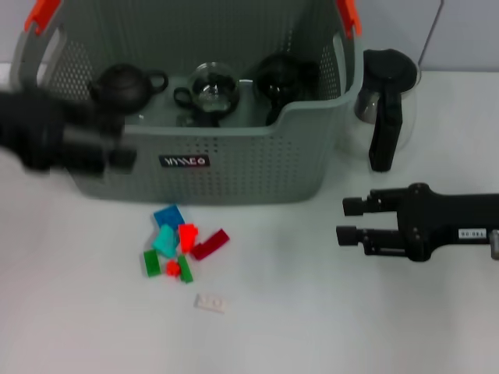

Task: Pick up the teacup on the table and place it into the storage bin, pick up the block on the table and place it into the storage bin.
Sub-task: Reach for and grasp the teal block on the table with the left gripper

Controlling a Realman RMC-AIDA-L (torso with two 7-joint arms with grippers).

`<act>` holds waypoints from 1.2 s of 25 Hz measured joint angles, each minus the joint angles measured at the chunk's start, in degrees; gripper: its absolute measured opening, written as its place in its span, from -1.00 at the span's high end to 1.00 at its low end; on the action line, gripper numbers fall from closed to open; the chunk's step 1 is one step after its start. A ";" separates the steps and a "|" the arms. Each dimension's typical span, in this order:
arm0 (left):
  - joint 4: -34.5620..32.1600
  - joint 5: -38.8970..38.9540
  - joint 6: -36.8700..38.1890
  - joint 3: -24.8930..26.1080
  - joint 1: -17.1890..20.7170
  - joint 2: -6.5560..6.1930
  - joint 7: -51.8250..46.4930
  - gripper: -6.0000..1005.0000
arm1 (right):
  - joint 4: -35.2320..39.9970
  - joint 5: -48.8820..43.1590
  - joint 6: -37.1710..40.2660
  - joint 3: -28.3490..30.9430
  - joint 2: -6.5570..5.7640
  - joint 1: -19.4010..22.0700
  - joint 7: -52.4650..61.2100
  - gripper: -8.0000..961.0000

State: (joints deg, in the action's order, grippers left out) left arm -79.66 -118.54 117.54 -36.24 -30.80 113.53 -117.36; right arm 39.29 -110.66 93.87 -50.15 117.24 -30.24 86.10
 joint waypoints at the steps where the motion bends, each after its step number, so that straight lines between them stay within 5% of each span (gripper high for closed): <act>1: -0.05 -0.40 -0.30 -2.37 1.79 0.19 0.47 -0.14 | 0.00 0.00 0.00 0.00 0.00 0.00 0.00 -0.22; 5: -0.53 -5.69 -2.32 -8.41 5.83 2.22 1.54 -0.14 | 0.00 0.00 -0.40 -0.06 0.01 -0.01 -0.45 -0.22; 6: -1.01 -10.69 -2.86 -9.23 5.91 3.87 1.79 -0.14 | 0.00 0.00 -0.43 -0.06 0.01 -0.02 -0.47 -0.22; 16: -0.77 -27.44 -7.30 -9.94 1.76 10.25 -6.13 -0.13 | 0.00 -0.15 -0.29 -0.04 0.01 0.00 -0.18 -0.22; 30: 1.29 -28.39 -15.46 -12.42 1.44 10.61 -25.97 -0.13 | 0.00 -0.88 0.18 -0.12 0.28 -0.21 -0.08 -0.22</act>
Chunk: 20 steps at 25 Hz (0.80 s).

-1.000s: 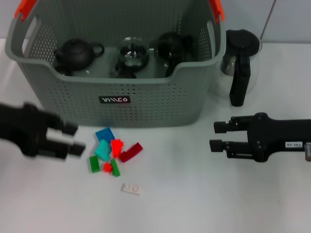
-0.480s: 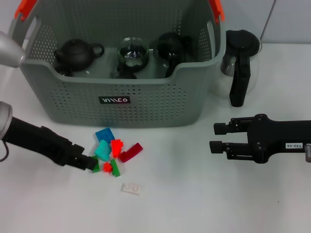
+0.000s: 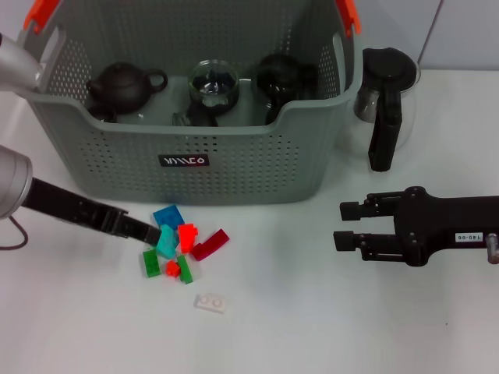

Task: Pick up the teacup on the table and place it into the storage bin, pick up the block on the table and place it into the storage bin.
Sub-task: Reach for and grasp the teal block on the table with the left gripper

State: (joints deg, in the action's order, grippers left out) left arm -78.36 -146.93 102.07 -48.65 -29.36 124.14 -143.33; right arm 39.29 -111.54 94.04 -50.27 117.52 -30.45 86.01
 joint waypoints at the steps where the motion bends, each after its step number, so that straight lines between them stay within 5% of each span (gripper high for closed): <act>1: 0.00 0.03 -0.46 -0.05 -0.07 0.08 -1.70 -0.13 | 0.00 0.00 0.00 0.00 0.02 0.00 0.00 -0.22; 12: 7.56 -0.10 -6.30 -1.70 -1.31 -0.18 -10.70 -0.13 | 0.00 0.00 0.06 0.00 0.08 -0.15 0.03 -0.22; 20: 8.49 -0.03 -7.16 -3.78 -1.32 0.02 -1.10 -0.13 | 0.00 0.01 0.09 0.01 0.07 -0.14 -0.07 -0.22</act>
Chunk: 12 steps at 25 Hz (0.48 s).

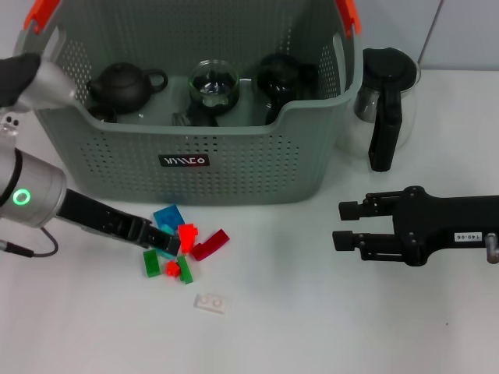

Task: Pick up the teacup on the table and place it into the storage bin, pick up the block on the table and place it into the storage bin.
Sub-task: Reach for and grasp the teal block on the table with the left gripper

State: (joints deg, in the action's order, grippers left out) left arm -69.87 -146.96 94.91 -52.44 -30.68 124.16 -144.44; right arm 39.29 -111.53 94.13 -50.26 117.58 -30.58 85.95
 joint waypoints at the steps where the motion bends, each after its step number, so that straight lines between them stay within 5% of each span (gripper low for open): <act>1: -0.63 0.04 -0.10 -0.77 0.26 0.07 3.10 -0.13 | 0.00 0.00 -0.01 0.00 0.00 0.00 -0.04 -0.22; 12: -3.05 -0.24 -6.27 -6.96 2.08 0.09 17.71 -0.13 | 0.00 -0.16 -0.19 -0.01 0.08 0.00 0.10 -0.22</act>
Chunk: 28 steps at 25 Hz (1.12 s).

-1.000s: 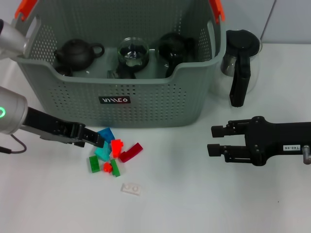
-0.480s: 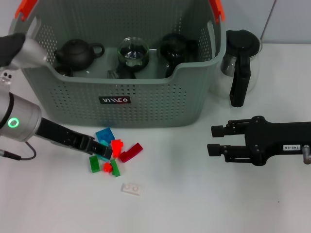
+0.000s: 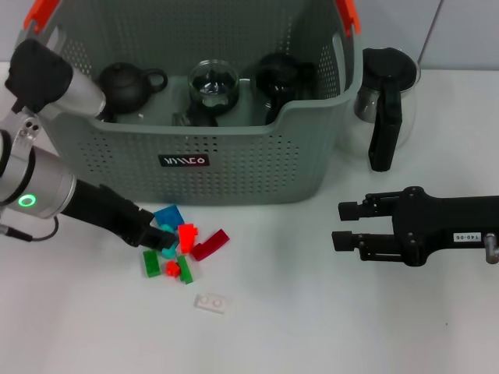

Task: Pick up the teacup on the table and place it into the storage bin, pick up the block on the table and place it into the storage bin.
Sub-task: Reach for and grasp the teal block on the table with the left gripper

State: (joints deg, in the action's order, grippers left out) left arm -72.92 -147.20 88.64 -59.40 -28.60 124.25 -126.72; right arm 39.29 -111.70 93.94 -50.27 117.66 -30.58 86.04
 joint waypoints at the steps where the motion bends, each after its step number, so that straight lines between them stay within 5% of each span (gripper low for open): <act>1: 0.08 -0.08 -0.72 -0.30 -0.01 0.04 0.63 -0.13 | 0.00 -0.01 0.02 0.00 0.00 0.00 0.00 -0.22; 13: 8.48 -2.88 -5.18 -1.60 -3.34 -0.19 1.13 -0.13 | 0.00 -0.02 -0.11 0.00 0.01 0.26 0.01 -0.22; 28: 9.82 -5.55 -5.22 -1.74 -4.72 -0.12 0.24 -0.13 | 0.00 -0.49 -0.17 0.14 -0.06 0.01 0.01 -0.22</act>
State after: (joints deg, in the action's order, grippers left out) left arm -63.10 -152.75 83.42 -61.14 -33.32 124.13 -126.48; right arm 39.29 -112.18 93.77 -50.14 117.60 -30.58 86.05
